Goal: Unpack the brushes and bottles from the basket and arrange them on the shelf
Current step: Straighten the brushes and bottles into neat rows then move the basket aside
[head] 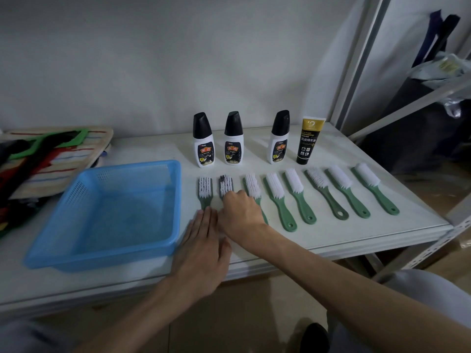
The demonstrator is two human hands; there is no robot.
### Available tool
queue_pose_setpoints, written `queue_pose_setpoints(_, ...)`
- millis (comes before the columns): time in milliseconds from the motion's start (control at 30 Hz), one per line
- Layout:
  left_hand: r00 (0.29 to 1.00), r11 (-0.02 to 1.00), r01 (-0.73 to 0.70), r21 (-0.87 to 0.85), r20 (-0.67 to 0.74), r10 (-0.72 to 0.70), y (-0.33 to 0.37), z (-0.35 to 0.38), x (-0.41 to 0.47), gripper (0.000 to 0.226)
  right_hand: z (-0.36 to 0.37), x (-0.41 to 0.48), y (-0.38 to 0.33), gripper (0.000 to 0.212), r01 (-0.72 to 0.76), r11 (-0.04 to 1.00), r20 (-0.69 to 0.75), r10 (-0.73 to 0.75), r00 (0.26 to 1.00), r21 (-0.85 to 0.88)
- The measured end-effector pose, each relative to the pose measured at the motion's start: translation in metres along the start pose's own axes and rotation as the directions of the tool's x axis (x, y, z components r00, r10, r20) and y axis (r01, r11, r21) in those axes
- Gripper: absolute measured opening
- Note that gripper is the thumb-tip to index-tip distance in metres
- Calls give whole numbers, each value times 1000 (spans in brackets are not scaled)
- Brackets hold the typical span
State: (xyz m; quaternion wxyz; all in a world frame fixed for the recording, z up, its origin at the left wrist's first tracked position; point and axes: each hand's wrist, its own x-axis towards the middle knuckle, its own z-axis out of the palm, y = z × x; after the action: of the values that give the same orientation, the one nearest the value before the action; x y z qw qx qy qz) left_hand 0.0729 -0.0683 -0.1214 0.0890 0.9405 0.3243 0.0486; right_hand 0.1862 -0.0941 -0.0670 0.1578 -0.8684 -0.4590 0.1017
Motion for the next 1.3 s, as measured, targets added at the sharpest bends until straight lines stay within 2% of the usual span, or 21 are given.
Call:
queue_pose_setpoints(233, 999, 998, 51, 29, -10, -51, 8, 4, -5, 93, -1, -2, 1, 25, -1, 1000, -3, 1, 1000, -5)
queue_pose_setpoints(433, 998, 997, 61, 47, -13, -60, 12, 2, -6, 84, 1, -4, 2, 25, 15, 1000, -13, -16, 1000, -26)
queue_pose_setpoints(567, 998, 996, 59, 66, -5, -59, 13, 2, -7, 93, 2, -4, 3, 23, 17, 1000, -21, -17, 1000, -22)
queue_pose_setpoints(767, 998, 996, 39, 78, -47, -36, 15, -1, -7, 94, 2, -3, 4, 24, 27, 999, -28, -27, 999, -27)
queue_pose_setpoints(867, 998, 989, 51, 136, -27, -48, 17, 0, -7, 95, 3, -3, 5, 25, 38, 999, -34, -39, 999, -29)
queue_pose_setpoints(933, 997, 985, 73, 158, -30, -69, 17, 1, -7, 93, 3, -4, 6, 25, 42, 999, -33, -43, 999, -30)
queue_pose_setpoints(1000, 997, 982, 79, 170, -37, -74, 17, 1, -8, 81, 1, -5, 7, 23, 43, 999, -19, -43, 999, -10)
queue_pose_setpoints(1100, 998, 987, -3, 158, -60, 12, 22, 1, -3, 62, -10, -3, 10, 20, 7, 997, -12, -6, 1000, 75)
queue_pose_setpoints(1200, 991, 992, -71, 107, -108, 82, 35, -7, -1, 63, -29, 3, 22, 21, -81, 985, -77, 93, 993, 150)
queue_pose_setpoints(1300, 971, 974, -203, 101, -106, 214, 51, -14, 6, 63, -53, 8, 44, 15, -177, 972, -166, 203, 965, 158)
